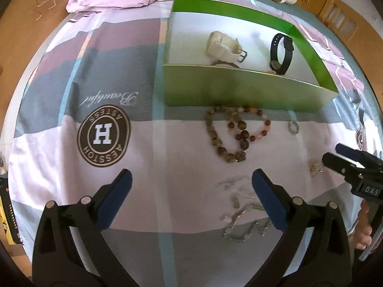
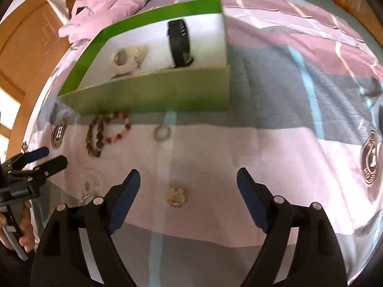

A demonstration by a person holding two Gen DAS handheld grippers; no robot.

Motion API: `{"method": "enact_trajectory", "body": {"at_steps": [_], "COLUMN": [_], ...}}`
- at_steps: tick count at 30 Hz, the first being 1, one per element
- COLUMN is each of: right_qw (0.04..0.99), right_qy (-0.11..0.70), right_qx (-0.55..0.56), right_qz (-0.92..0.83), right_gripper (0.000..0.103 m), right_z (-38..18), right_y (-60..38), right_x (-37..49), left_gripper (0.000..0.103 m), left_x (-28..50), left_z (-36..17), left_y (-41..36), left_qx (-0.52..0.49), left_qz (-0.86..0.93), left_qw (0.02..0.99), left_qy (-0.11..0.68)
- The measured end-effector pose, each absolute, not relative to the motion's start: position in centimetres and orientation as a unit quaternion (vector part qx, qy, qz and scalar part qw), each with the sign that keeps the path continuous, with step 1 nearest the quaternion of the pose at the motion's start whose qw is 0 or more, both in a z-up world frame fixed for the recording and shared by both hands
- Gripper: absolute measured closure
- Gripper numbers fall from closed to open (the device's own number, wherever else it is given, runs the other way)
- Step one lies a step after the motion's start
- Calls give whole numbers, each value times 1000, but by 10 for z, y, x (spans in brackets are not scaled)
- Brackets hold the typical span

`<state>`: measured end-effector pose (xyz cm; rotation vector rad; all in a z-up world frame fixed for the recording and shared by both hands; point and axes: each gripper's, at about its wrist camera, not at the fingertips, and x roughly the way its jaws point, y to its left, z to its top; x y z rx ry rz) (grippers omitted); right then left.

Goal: Organize jewelry
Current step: 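Grasp the gold flower charm with the right gripper while the left moves toward the silver chain bracelet, then grasp the silver chain bracelet with the left gripper while the right holds the gold charm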

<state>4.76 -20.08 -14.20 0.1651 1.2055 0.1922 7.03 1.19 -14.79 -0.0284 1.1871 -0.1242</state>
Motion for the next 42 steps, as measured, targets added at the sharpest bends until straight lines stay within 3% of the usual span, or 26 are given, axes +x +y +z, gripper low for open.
{"method": "enact_trajectory", "body": {"at_steps": [3,9,11,17,30,36,38,40,42], "right_qw": [797,792,797,808,813,803,805,802,797], "right_qy": [583,600,599,587,574,585,584,587,593], "right_qx": [103,60,29,-16,62,80,71,72,78], "right_qz": [115,96,68,50,76,82,79,79,80], "right_gripper": [24,55,82,83,83,83,83,83,83], "right_z": [-154,-167,-168,-164,-143,-146,-146,-147,-150], "right_y": [-195,-184,-182,-170,-197,-202,-198,-198,-199], "right_x": [50,48,47,40,43,43,42,41,42], "left_gripper": [2,2,2,2,4,22,51,63,66], "left_x": [70,71,69,67,79,85,87,89,86], "left_z": [-149,-150,-150,-150,-171,-186,-184,-184,-181], "left_y": [17,27,26,17,-15,-24,-31,-39,-41], "left_qx": [-21,-36,-34,-24,-52,-19,1,22,22], "left_qz": [-55,-53,-54,-62,-136,-121,-121,-124,-132], "left_qw": [826,822,823,822,788,772,773,770,766], "left_qy": [560,566,564,565,598,623,623,625,629]}}
